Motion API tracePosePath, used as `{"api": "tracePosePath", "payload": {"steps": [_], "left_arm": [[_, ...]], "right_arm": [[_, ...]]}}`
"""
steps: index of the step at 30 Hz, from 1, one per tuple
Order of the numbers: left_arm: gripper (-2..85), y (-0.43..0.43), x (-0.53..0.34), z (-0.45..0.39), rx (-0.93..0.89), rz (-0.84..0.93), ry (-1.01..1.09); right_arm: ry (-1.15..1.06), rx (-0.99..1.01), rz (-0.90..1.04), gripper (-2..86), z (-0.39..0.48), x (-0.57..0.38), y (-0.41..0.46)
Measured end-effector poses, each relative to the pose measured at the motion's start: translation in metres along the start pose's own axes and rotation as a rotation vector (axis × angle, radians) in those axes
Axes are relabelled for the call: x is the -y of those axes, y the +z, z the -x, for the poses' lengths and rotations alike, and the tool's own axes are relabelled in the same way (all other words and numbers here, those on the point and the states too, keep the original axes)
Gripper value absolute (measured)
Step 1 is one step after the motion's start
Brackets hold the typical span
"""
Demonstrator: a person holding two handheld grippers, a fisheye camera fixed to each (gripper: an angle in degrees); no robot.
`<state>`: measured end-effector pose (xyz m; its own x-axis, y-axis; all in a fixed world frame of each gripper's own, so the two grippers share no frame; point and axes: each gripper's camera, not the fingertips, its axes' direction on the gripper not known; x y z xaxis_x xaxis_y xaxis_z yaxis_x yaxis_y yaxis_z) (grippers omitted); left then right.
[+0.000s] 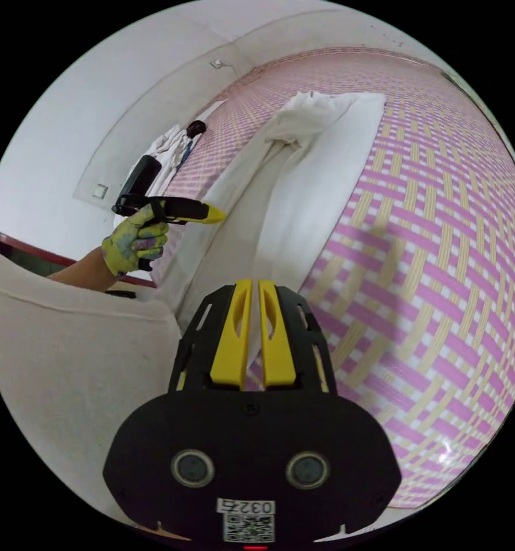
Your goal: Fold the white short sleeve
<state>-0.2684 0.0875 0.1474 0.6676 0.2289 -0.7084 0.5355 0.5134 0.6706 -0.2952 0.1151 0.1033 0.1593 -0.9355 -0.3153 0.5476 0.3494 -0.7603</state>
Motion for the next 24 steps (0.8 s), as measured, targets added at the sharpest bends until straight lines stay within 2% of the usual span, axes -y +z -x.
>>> {"api": "tracePosePath", "payload": {"steps": [4,10,20,24], "left_arm": [[-1.4,-0.016,-0.021,-0.024,-0.007,-0.051,-0.020],[-0.9,-0.036,-0.029,-0.048,0.037,-0.011,0.012],[-0.9,-0.057,-0.052,-0.066,-0.011,0.088,0.179],[-0.9,-0.069,-0.060,-0.074,-0.024,0.104,0.220]], "right_arm": [[-0.122,0.027,0.020,5.9,0.045,-0.026,0.013],[-0.245,-0.077,0.039,6.6,0.110,-0.063,0.040],[0.068,-0.285,-0.027,8.5,0.183,-0.103,0.090],[0.123,-0.361,-0.051,8.5,0.208,-0.111,0.110]]}}
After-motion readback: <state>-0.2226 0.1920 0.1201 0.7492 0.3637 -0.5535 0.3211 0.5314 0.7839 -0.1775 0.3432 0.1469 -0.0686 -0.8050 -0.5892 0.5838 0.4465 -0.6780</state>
